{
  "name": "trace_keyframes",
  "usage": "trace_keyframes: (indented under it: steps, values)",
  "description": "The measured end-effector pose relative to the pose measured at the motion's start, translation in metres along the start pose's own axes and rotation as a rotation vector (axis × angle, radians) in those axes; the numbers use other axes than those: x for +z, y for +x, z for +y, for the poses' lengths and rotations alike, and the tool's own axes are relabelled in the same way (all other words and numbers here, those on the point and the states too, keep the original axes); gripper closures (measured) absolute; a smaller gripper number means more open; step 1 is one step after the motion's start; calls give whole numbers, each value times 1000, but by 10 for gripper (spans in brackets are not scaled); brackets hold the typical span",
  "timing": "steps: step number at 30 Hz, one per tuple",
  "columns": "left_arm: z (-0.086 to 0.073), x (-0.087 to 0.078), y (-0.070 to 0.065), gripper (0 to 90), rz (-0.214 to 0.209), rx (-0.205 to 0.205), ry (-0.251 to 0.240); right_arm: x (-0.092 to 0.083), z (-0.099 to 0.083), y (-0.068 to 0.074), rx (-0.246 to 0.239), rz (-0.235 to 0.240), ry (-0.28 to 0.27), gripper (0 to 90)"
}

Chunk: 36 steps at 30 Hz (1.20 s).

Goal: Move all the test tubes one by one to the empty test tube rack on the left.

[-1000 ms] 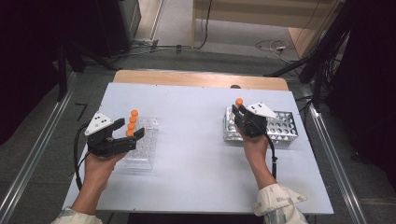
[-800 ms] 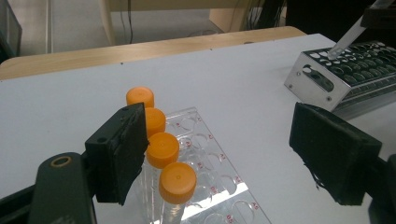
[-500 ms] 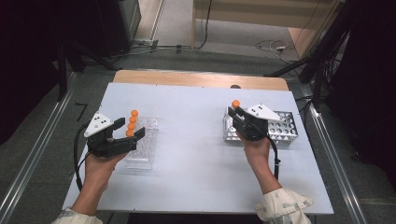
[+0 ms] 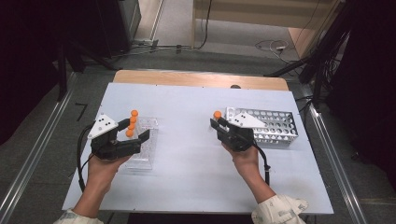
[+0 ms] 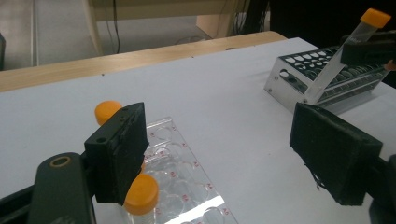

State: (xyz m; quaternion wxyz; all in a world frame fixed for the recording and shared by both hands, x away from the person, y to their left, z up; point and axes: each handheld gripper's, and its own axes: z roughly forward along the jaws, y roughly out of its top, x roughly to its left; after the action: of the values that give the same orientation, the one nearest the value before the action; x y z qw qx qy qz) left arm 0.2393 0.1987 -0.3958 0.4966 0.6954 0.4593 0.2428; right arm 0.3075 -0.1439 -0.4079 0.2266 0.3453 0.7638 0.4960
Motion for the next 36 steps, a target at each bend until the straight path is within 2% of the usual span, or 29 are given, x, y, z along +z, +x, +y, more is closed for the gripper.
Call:
trace_keyframes:
  steps: [9, 14, 18, 25, 32, 36]
  values:
    - [-2, 8, -16, 166, -68, 8, 19, 10, -8, 23, -21, 75, 44, 713]
    - [-2, 10, -24, 166, -89, 18, 21, 14, -11, 33, -41, 101, 59, 713]
    - [-3, 11, -29, 168, -123, 18, 25, 15, -12, 41, -48, 123, 66, 714]
    - [-4, 14, -38, 175, -136, 36, 30, 21, -17, 58, -77, 173, 96, 714]
    - [-9, 21, -50, 216, -174, 62, 52, 22, -19, 73, -100, 220, 105, 714]
    - [-13, 25, -56, 262, -188, 82, 60, 26, -23, 81, -104, 247, 127, 714]
